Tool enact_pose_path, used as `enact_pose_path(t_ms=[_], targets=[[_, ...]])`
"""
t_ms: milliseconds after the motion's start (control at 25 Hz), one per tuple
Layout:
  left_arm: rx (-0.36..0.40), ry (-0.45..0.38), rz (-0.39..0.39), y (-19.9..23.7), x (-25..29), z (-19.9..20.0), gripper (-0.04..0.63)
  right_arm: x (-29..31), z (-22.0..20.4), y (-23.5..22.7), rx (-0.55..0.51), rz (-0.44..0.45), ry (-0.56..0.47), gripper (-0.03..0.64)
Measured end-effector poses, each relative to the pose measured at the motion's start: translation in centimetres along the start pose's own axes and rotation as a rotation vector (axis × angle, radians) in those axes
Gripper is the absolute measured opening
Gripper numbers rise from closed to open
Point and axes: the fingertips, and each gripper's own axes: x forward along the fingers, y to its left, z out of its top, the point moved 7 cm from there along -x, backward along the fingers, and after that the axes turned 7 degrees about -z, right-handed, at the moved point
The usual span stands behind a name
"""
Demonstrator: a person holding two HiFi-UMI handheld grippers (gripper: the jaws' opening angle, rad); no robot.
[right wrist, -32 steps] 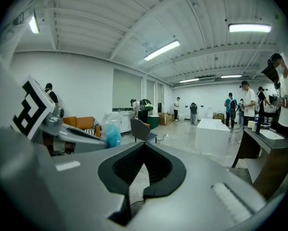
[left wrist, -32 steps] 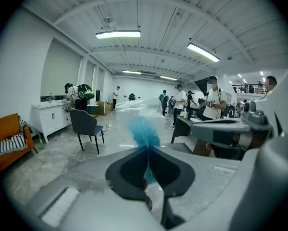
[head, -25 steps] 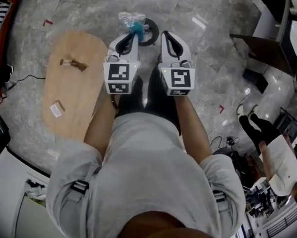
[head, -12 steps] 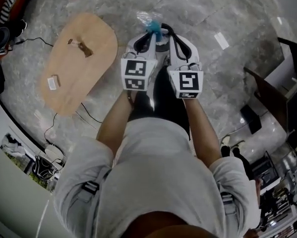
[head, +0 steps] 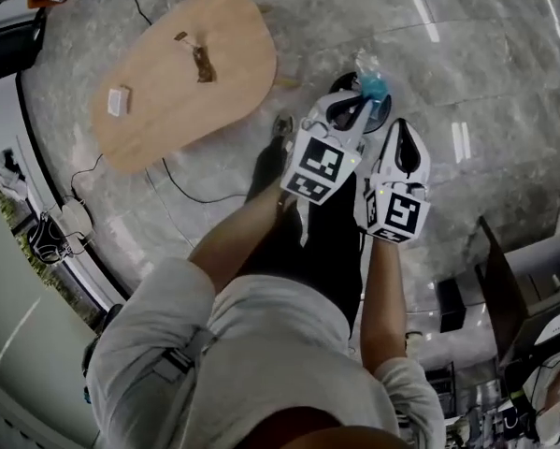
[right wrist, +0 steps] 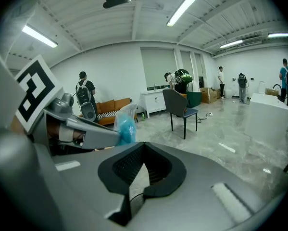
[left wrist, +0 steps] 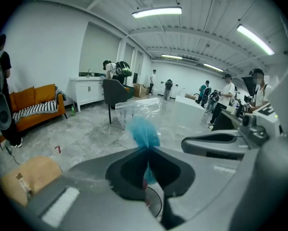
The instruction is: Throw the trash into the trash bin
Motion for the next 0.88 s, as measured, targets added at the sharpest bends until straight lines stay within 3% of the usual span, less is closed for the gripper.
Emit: enact_pose_path(t_ms=[200, 360, 640, 880], targets=[[-0.032, 0.024, 0.013, 1.8, 3.3, -5.3, 0.029, 3.0, -4.9, -0.2, -0.019, 0.045, 0.038, 0.008], [-0.063, 0.092, 0.008, 3.4, 6.5, -9.2, 0.029, 5.2, -9.1, -0.7, -0.014, 0.055, 0.106, 0.008], [-0.020, 0.198, -0.033, 3.8, 11.6, -14.6, 0.029, 7.6, -15.5, -3.6, 0.007, 0.002, 0.138, 0.008], [-0.010, 0.337, -0.086, 4.6, 16.1, -24.1, 0.029, 9.6, -21.0, -4.4, 0.003, -0.020, 0.179, 0.008]])
